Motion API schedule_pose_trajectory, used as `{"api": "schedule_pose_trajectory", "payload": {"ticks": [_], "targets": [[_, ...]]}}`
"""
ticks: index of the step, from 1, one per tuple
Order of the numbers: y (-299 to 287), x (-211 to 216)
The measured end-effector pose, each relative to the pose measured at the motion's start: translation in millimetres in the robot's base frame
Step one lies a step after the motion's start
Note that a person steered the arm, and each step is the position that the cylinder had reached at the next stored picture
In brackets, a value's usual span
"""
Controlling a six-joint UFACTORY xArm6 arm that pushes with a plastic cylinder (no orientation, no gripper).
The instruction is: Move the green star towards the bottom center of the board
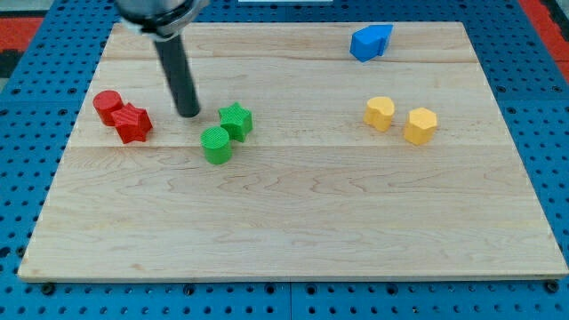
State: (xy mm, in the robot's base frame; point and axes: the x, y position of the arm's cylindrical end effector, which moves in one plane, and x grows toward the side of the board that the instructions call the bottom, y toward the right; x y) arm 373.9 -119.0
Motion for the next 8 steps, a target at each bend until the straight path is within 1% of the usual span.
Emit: {"api": "schedule_pose_trajectory", "payload": {"ticks": [1,2,4,5,6,7,8], "targets": [[41.9,-10.2],[53.8,-8.8],[139.2,46.5],[90.1,-23.1],[27.0,-27.0],[59.1,8.8],[130.9,30.3]]}}
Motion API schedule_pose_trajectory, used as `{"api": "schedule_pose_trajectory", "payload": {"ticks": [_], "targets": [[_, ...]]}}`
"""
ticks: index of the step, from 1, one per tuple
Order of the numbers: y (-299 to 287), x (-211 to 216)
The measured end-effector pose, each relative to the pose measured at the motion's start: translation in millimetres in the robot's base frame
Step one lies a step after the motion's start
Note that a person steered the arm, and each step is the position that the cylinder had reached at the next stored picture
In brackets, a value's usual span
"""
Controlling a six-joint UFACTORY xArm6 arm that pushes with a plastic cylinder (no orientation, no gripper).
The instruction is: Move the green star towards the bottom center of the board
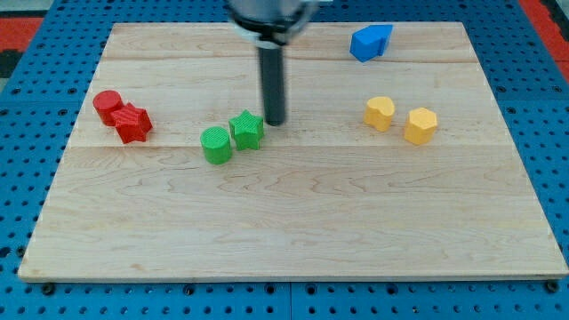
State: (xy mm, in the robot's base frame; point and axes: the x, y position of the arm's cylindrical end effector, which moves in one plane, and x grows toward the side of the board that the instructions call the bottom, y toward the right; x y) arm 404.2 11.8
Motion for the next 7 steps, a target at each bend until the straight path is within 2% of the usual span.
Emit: {"api": "schedule_pose_trajectory", "payload": {"ticks": [1,2,3,4,6,7], "targets": [[22.3,2.5],[5.3,-4.9],[-50.5,-29.6],[-88.8,-9.9],[68.0,84.6],[18.2,69.3]]}}
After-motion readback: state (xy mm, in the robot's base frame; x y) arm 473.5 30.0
